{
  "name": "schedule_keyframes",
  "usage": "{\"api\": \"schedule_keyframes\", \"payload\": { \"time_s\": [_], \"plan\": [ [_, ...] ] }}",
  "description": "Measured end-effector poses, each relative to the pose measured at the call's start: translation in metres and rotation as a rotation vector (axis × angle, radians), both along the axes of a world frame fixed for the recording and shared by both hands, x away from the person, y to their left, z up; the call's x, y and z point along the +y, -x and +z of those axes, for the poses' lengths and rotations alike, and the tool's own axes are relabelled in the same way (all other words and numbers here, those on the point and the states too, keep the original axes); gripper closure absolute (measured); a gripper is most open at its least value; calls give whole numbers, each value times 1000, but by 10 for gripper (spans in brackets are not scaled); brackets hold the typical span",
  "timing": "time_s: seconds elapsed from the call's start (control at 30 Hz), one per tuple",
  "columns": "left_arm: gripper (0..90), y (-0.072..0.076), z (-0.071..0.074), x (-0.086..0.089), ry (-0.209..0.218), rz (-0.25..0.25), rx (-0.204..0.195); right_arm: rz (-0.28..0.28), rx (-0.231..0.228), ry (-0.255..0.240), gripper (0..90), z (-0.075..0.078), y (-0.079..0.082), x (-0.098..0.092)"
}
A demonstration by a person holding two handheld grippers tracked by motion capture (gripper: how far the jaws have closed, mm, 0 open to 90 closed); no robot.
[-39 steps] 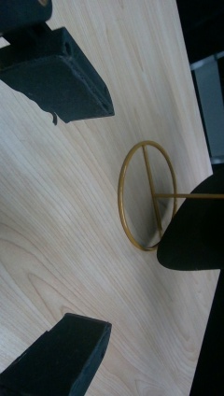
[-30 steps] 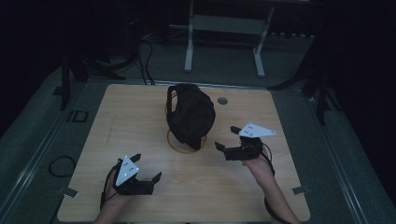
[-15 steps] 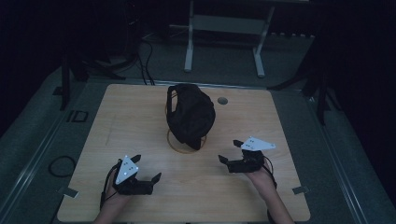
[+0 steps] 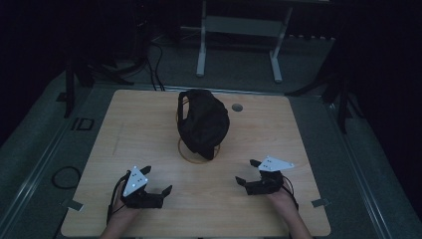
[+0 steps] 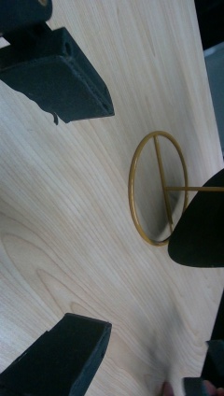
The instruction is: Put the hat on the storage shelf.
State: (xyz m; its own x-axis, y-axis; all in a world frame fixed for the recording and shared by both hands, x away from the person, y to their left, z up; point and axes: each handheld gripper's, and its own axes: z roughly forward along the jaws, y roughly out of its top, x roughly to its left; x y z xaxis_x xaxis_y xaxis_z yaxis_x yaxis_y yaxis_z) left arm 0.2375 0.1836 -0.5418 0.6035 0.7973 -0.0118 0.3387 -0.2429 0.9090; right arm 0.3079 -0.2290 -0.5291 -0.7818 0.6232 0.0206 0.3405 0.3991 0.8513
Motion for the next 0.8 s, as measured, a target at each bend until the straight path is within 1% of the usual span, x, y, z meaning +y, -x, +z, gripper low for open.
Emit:
{"api": "schedule_keyframes", "payload": {
  "time_s": [0.13, 0.27, 0.33, 0.4, 0.43, 0.5, 0.63, 0.8],
  "plan": [
    [15, 0, -1, 0, -7, 0, 2, 1, -12, 23, 132, -2, 8, -4],
    [15, 0, -1, 0, -7, -3, 2, 14, -5, 34, 134, -6, 16, -8],
    [15, 0, -1, 0, -6, -3, 2, 10, -20, 41, 136, -8, 21, -11],
    [15, 1, -1, 0, 1, -4, -1, 5, -33, 59, 137, -9, 23, -12],
    [15, 1, -1, 0, -2, -2, 0, 2, -36, 55, 137, -9, 25, -14],
    [15, 1, -1, 0, 1, -4, -2, 4, -32, 51, 136, -9, 26, -15],
    [15, 0, -1, 0, -4, -4, 2, -2, -32, 73, 136, -12, 28, -18],
    [15, 0, -1, 0, -3, -4, 2, -9, -41, 64, 136, -12, 28, -18]
  ]
}}
